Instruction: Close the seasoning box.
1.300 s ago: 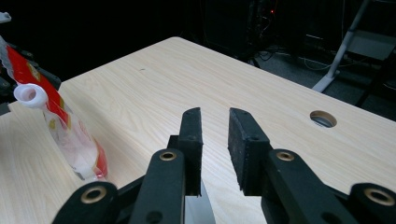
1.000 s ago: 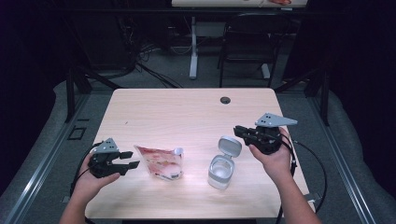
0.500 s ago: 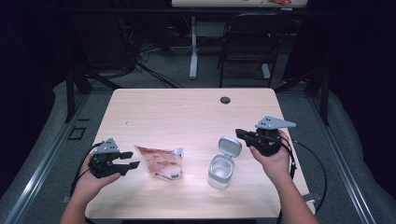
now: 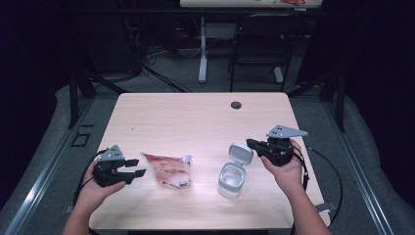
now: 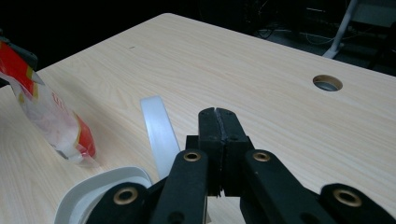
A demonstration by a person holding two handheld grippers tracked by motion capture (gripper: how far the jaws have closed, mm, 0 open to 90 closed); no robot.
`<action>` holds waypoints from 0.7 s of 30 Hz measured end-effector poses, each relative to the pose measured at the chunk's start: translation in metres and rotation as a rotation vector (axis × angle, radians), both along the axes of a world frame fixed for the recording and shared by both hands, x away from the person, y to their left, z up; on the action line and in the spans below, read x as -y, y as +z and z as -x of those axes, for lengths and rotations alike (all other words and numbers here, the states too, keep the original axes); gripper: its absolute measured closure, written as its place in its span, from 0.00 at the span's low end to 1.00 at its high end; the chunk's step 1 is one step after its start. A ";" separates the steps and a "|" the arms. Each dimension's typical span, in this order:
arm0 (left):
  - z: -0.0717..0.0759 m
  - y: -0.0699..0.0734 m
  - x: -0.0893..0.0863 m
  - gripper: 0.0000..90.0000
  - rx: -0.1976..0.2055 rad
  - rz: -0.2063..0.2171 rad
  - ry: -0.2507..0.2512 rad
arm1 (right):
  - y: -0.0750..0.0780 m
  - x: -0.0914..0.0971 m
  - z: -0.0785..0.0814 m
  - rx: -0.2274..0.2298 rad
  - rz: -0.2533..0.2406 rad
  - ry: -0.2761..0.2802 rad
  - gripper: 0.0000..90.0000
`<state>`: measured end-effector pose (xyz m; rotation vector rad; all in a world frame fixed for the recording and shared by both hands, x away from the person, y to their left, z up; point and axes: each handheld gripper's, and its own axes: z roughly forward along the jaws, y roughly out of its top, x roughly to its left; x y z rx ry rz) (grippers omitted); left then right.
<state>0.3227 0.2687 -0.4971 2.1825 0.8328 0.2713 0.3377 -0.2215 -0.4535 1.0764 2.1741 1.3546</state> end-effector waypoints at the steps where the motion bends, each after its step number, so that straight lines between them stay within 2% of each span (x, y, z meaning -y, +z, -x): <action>1: 0.000 0.000 0.001 0.55 0.000 0.001 0.001 | -0.001 0.000 0.000 -0.002 0.004 0.001 1.00; 21: 0.000 -0.001 0.000 0.55 -0.003 -0.002 0.000 | -0.009 -0.004 0.011 -0.007 -0.004 0.031 1.00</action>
